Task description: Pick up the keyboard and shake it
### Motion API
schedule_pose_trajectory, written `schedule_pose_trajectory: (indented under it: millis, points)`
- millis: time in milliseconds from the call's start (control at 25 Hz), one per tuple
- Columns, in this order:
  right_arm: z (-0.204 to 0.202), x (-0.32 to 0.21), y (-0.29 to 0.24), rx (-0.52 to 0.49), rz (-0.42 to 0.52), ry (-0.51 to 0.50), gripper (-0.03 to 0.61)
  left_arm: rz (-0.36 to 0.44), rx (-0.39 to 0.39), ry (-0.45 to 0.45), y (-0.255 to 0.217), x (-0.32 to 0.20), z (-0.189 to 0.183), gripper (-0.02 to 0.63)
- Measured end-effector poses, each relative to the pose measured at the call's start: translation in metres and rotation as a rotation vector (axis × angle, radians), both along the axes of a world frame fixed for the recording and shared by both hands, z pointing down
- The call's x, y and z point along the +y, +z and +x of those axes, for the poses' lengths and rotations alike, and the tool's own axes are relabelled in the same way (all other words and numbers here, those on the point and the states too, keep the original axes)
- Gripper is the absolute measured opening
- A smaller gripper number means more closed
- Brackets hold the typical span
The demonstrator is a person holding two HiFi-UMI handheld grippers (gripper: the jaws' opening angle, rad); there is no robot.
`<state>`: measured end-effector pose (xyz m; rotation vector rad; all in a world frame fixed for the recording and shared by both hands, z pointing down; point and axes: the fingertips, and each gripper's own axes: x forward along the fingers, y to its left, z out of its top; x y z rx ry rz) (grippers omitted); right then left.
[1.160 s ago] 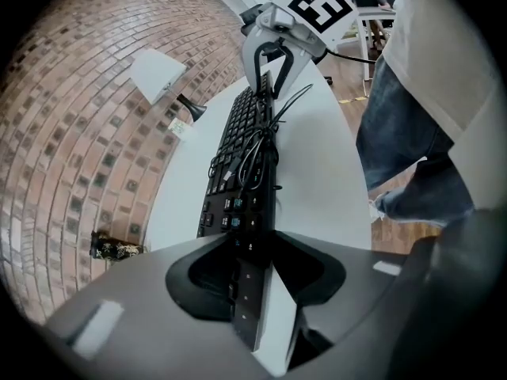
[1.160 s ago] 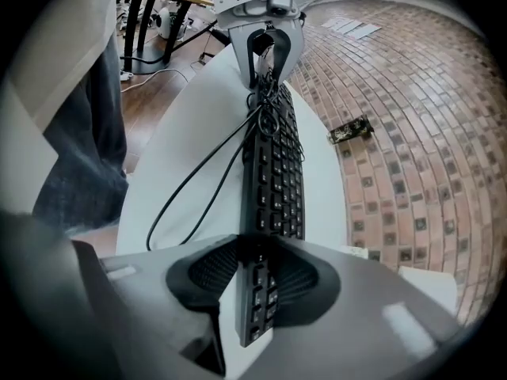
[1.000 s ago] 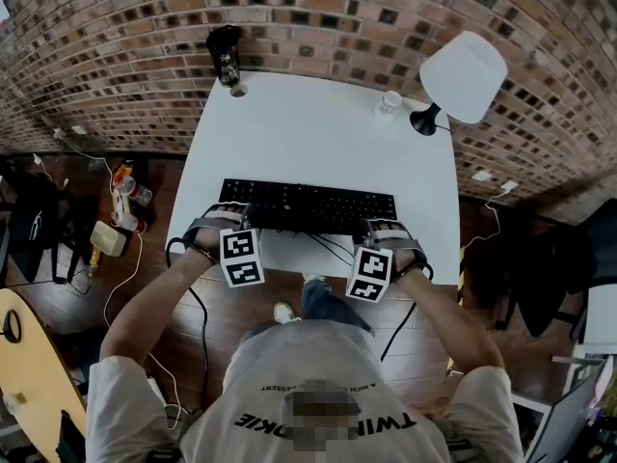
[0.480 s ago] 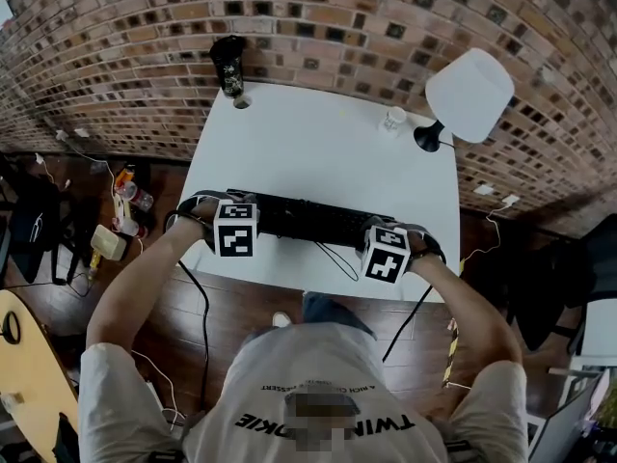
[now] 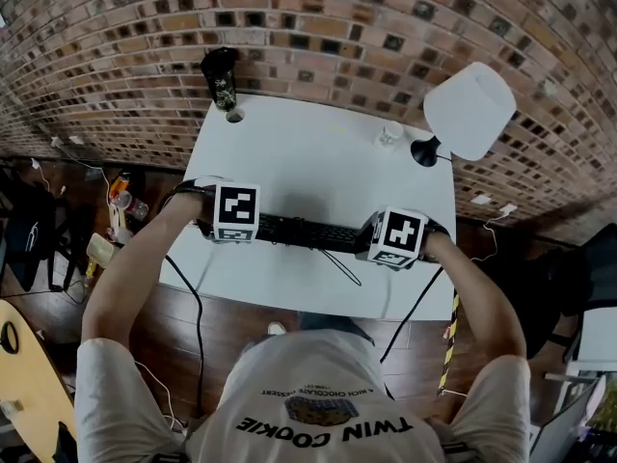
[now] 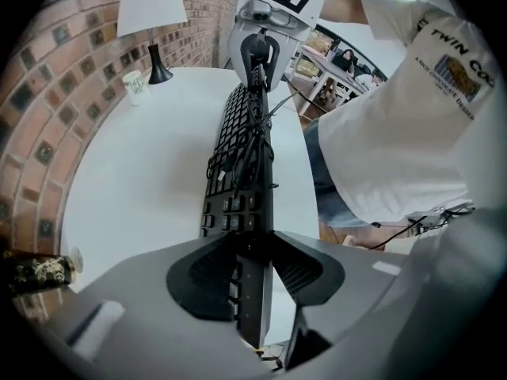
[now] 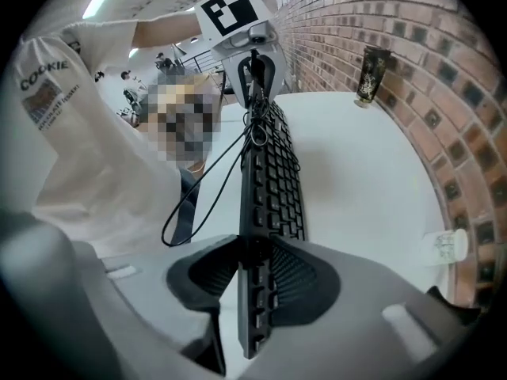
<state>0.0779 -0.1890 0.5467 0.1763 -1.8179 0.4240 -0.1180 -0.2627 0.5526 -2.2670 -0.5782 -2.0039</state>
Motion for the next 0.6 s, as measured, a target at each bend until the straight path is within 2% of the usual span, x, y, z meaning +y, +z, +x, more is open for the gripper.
schedule_pose_trajectory:
  millis: [120,240,440,600]
  points:
    - [0.006,-0.013,-0.007,-0.042,-0.082,0.008,0.123,-0.096,-0.028,-0.016,-0.007,-0.009,0.004,0.150]
    - [0.011,-0.024,-0.012,-0.091,-0.166,0.026,0.121,-0.155,-0.021,-0.023,-0.014,-0.021,0.010,0.143]
    - [0.019,-0.045,-0.020,-0.173,-0.256,0.070,0.114,-0.158,0.009,-0.030,-0.024,-0.047,0.020,0.122]
    - [0.022,-0.060,-0.024,-0.223,-0.278,0.088,0.107,-0.146,-0.015,-0.016,-0.024,-0.061,0.022,0.112]
